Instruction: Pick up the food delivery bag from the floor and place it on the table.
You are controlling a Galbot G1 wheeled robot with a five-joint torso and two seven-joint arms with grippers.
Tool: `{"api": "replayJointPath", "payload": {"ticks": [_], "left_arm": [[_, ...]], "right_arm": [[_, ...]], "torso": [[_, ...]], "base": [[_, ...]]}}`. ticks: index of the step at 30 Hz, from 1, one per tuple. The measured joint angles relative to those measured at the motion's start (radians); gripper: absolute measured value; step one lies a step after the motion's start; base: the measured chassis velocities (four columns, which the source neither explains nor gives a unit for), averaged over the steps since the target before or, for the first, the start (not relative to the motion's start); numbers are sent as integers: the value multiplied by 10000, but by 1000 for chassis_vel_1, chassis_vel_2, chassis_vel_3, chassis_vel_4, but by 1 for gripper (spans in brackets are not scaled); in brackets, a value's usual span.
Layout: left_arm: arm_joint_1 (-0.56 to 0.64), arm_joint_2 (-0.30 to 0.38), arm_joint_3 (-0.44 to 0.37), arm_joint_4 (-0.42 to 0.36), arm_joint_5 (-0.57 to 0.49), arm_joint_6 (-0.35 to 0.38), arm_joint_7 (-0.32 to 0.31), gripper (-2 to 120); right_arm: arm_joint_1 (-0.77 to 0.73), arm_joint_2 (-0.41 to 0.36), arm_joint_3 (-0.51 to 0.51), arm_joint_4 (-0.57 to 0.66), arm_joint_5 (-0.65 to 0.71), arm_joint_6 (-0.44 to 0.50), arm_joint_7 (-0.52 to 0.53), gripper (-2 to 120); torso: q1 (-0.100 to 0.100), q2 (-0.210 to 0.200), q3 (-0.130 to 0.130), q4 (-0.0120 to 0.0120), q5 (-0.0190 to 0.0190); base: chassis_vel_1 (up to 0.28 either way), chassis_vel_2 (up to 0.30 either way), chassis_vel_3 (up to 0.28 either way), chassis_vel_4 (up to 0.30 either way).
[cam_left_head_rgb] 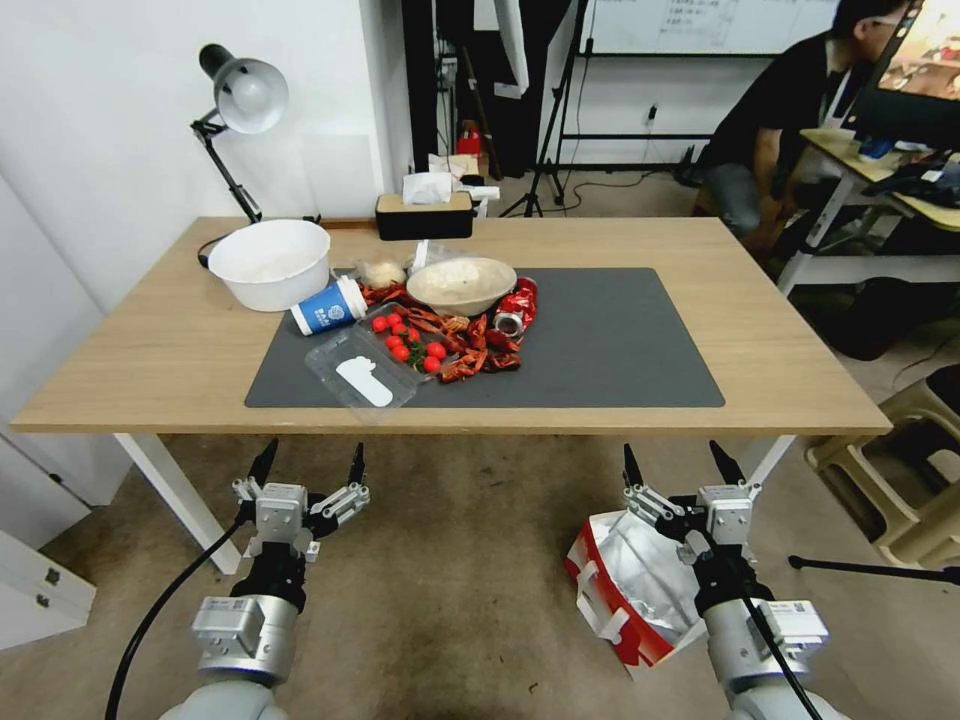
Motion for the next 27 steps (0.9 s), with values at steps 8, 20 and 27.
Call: {"api": "replayJointPath", "payload": {"ticks": [8, 20, 27], "left_arm": [[78, 5, 220, -296, -374, 678, -147, 100], [364, 31, 1039, -1341, -1675, 3102, -701, 100], [382, 15, 1109, -1420, -1825, 3279, -809, 100]], "right_arm": [[-265, 95, 18, 240, 68, -393, -287, 100], [-1624, 619, 89, 1520, 539, -2436, -1695, 100], [-1653, 658, 73, 1561, 575, -2514, -1753, 100]], "torso": [[1, 0, 0, 3, 2], [0, 1, 0, 0, 3], [0, 0, 0, 1, -1]], "base": [[0, 0, 0, 0], [0, 0, 0, 0], [0, 0, 0, 0]]}}
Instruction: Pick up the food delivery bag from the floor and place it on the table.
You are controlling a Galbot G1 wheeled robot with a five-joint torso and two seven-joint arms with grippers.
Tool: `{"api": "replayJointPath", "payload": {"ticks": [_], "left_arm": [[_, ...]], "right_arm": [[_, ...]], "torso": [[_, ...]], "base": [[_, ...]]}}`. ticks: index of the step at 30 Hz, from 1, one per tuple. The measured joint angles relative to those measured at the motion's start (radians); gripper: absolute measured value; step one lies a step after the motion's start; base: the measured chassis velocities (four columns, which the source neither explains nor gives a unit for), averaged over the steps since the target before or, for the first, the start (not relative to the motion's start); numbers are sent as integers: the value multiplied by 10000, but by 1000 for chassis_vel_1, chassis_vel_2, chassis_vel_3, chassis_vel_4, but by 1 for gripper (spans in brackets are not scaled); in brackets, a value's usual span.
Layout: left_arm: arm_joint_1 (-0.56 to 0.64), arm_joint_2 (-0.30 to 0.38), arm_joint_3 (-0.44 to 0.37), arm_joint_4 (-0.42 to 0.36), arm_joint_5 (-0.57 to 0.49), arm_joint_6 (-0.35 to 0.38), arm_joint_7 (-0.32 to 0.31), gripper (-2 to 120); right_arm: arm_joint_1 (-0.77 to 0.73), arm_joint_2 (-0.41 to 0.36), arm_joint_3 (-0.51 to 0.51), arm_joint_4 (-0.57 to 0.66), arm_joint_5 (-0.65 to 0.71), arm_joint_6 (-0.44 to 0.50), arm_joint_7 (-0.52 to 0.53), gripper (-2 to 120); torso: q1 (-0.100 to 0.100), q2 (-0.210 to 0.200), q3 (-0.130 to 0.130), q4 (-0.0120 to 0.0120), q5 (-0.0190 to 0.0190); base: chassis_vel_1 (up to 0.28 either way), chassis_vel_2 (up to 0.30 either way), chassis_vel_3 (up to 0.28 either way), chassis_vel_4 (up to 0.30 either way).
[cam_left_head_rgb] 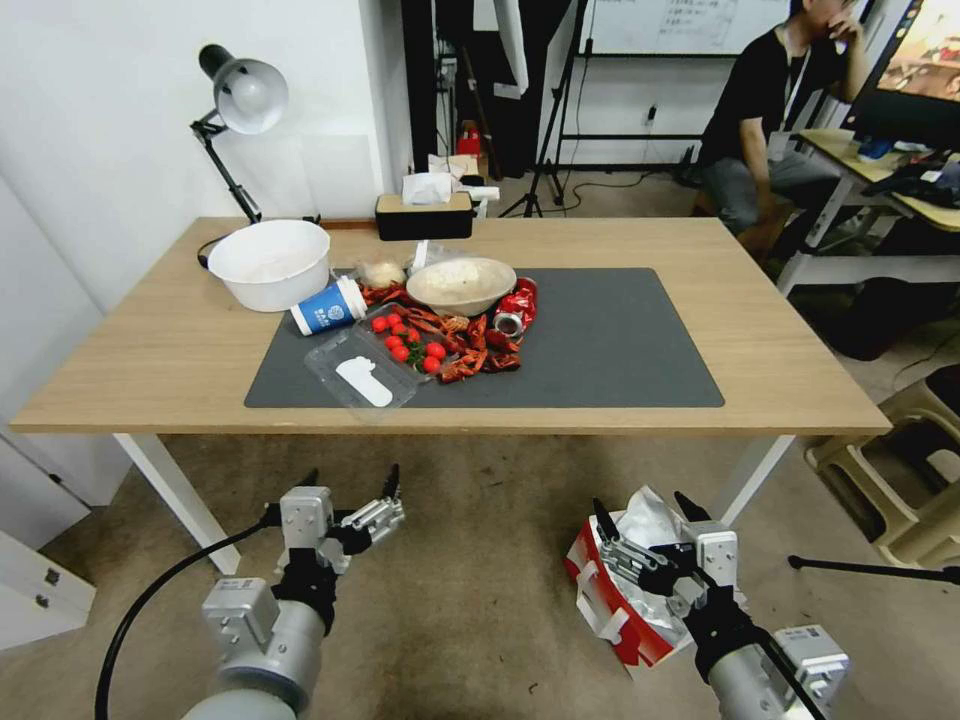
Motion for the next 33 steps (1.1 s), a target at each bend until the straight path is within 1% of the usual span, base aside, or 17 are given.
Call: {"api": "replayJointPath", "payload": {"ticks": [3, 4, 5, 6, 9, 16, 21, 24, 25, 29, 30, 32, 33], "left_arm": [[11, 4, 28, -45, -65, 100, -62, 100], [113, -28, 326, -336, -546, 714, -396, 100], [156, -47, 453, -464, -771, 998, -568, 100], [156, -47, 453, -464, -771, 998, -568, 100], [222, -30, 507, -485, -897, 862, -910, 100], [257, 0, 482, -451, -966, 513, -1158, 100], [258, 5, 459, -456, -1060, 493, -1300, 100], [256, 7, 445, -457, -1065, 499, -1304, 100], [256, 7, 445, -457, -1065, 499, -1304, 100], [256, 10, 414, -458, -1065, 499, -1304, 100], [256, 10, 414, -458, -1065, 499, -1304, 100], [256, 12, 393, -472, -1062, 499, -1302, 100], [256, 12, 393, -472, -1062, 499, -1302, 100]], "right_arm": [[6, 8, -4, 0, 0, 0, 0, 100], [20, 15, -11, 0, 0, 0, 0, 100], [29, 15, -11, 0, 0, 7, 0, 100], [29, 15, -11, 0, 0, 7, 0, 100], [44, 24, -14, 0, -17, 36, 9, 100], [65, 39, -29, 0, -40, 74, 49, 100], [65, 36, -29, 0, -41, 103, 70, 100], [64, 23, -29, 0, -41, 114, 83, 100], [64, 23, -29, 0, -41, 114, 83, 100], [68, 18, -31, -1, -41, 123, 91, 100], [68, 18, -31, -1, -41, 123, 91, 100], [75, 14, -36, -5, -42, 126, 96, 100], [75, 14, -36, -5, -42, 126, 96, 100]], "torso": [[0, 0, 0, 0, 1], [0, 0, -1, 0, 2], [0, 0, 0, 0, 3], [0, 0, 0, 0, 3], [0, 0, 0, 0, 1], [0, 0, 0, 0, 1], [-33, -77, -41, -1, 1], [-153, -342, -189, -1, 1], [-153, -342, -189, -1, 1], [-293, -668, -372, -1, 1], [-293, -668, -372, -1, 1], [-367, -837, -466, -1, 1], [-367, -837, -466, -1, 1]], "base": [[0, 0, 0, 0], [0, 0, 0, 0], [0, 0, 0, 0], [0, 0, 0, 0], [0, 0, 0, 0], [0, 0, 0, 0], [0, 0, 0, 0], [0, 0, 0, 0], [0, 0, 0, 0], [0, 0, 0, 0], [0, 0, 0, 0], [0, 0, 0, 0], [0, 0, 0, 0]]}}
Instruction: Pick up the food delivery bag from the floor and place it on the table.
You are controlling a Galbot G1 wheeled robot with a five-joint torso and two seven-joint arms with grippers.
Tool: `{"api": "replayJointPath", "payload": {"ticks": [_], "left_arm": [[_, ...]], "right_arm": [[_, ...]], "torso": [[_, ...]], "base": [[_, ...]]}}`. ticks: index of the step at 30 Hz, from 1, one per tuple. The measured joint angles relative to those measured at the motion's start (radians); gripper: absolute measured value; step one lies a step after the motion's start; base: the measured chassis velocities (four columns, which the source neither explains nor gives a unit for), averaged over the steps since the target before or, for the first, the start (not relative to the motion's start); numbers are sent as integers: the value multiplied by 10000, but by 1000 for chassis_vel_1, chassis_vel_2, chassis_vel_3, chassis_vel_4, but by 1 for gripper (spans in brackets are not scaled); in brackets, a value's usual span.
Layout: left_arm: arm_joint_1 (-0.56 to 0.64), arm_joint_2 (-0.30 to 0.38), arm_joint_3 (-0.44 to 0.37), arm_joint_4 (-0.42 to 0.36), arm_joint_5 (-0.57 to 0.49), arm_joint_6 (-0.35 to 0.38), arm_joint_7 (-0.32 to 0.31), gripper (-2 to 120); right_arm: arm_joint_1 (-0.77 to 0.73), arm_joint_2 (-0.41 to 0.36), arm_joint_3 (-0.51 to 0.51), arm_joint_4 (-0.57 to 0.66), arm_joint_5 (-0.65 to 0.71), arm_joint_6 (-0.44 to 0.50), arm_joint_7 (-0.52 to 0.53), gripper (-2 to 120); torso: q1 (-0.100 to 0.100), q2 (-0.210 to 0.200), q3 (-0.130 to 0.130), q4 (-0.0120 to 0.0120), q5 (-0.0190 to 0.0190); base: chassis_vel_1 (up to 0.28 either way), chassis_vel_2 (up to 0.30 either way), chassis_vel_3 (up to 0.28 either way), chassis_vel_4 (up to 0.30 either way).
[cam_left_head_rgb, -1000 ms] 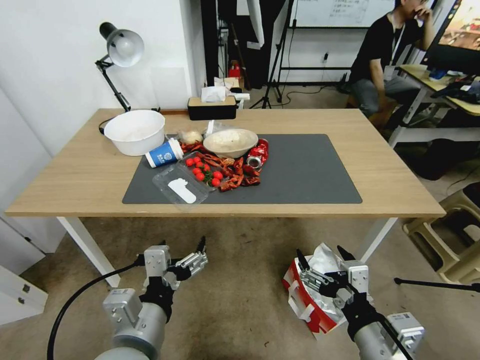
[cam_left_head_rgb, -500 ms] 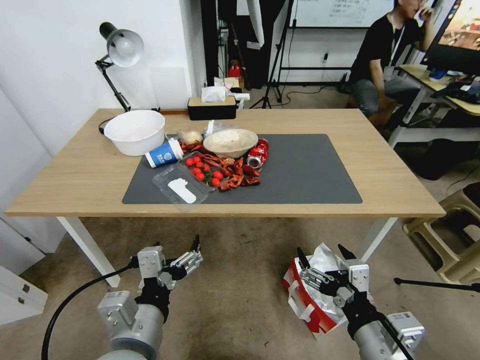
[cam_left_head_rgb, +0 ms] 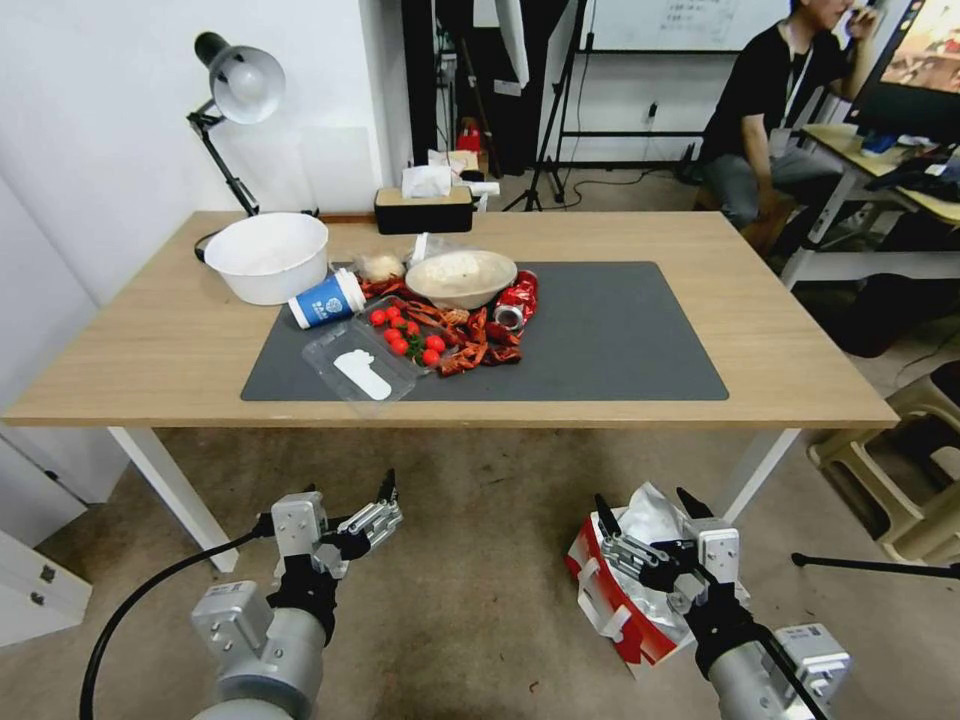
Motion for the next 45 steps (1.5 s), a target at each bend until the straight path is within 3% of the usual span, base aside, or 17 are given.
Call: {"api": "replayJointPath", "payload": {"ticks": [23, 45], "left_arm": [[55, 89, -45, -20, 206, -70, 287, 100], [61, 98, -61, -21, 284, -108, 303, 100]], "right_arm": [[28, -35, -15, -84, 83, 23, 33, 100], [27, -25, -27, -119, 128, 29, 59, 100]], "torso": [[-521, -1204, -685, 0, 0], [-766, -1772, -1008, 0, 0]], "base": [[0, 0, 0, 0], [0, 0, 0, 0]]}}
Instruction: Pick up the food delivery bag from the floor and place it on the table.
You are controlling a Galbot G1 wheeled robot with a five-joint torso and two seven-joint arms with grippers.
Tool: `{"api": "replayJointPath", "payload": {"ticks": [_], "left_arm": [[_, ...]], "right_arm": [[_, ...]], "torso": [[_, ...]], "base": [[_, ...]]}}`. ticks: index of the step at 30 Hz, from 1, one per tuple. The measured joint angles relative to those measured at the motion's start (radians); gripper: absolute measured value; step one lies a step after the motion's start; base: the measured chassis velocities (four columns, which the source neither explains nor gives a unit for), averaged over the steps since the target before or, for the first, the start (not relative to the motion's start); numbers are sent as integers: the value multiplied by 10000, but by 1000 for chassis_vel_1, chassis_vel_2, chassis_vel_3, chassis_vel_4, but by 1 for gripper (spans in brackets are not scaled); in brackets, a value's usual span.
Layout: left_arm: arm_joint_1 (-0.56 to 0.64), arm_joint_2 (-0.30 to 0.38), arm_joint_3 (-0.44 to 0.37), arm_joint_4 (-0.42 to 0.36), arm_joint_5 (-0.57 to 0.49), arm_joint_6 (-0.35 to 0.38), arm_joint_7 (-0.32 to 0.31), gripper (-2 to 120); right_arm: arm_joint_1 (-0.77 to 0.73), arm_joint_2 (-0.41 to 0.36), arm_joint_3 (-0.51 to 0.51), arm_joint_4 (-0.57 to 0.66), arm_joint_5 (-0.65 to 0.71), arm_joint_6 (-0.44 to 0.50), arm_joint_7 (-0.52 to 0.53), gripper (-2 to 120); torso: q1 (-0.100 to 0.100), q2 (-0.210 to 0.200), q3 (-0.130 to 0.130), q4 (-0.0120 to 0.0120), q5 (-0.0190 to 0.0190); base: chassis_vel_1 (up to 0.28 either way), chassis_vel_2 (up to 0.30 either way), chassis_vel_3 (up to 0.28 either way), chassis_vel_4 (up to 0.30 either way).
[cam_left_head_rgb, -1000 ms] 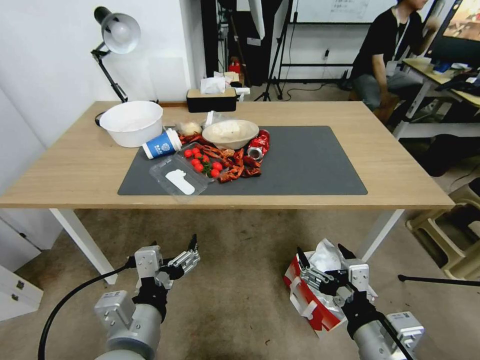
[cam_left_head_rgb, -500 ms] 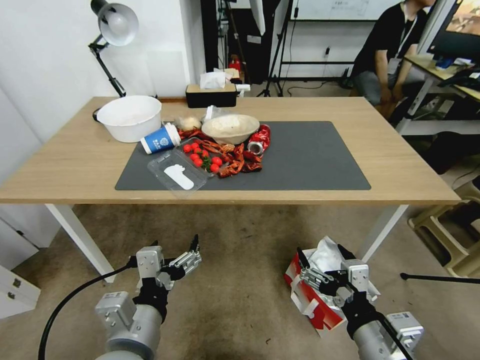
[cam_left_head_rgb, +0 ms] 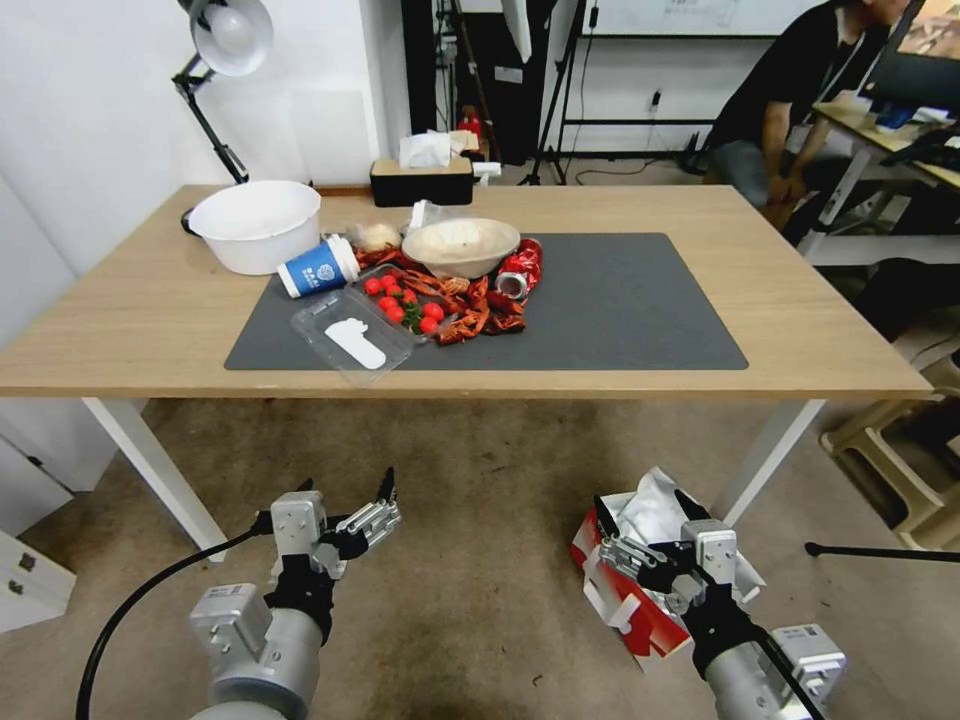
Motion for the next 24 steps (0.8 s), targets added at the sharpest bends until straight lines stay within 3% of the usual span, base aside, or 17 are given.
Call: {"api": "replayJointPath", "payload": {"ticks": [24], "left_arm": [[29, -33, 47, 42, 265, -103, 216, 100]], "right_arm": [[-7, 0, 21, -34, -43, 41, -119, 100]], "torso": [[-567, -1367, -798, 0, 0]], "base": [[0, 0, 0, 0]]}}
